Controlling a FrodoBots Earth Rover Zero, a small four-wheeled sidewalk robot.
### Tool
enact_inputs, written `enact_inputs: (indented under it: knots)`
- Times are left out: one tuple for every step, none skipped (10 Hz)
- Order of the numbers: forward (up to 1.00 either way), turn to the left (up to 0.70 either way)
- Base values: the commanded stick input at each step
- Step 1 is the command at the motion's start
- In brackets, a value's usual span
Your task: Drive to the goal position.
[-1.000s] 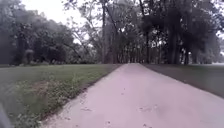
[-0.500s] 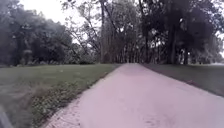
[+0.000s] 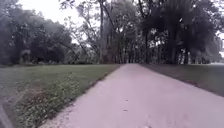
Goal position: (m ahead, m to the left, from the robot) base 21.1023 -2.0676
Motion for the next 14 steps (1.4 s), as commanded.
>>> enact_inputs:
  knots:
    - [0.7, 0.0]
    - [0.7, 0.0]
    - [0.7, 0.0]
    - [0.7, 0.0]
    - [0.7, 0.0]
    - [0.7, 0.0]
    - [0.7, 0.0]
    - [0.7, 0.0]
    - [0.7, 0.0]
    - [0.7, -0.01]
    - [0.7, -0.04]
    - [0.7, -0.12]
    - [0.7, -0.05]
    - [0.7, 0.0]
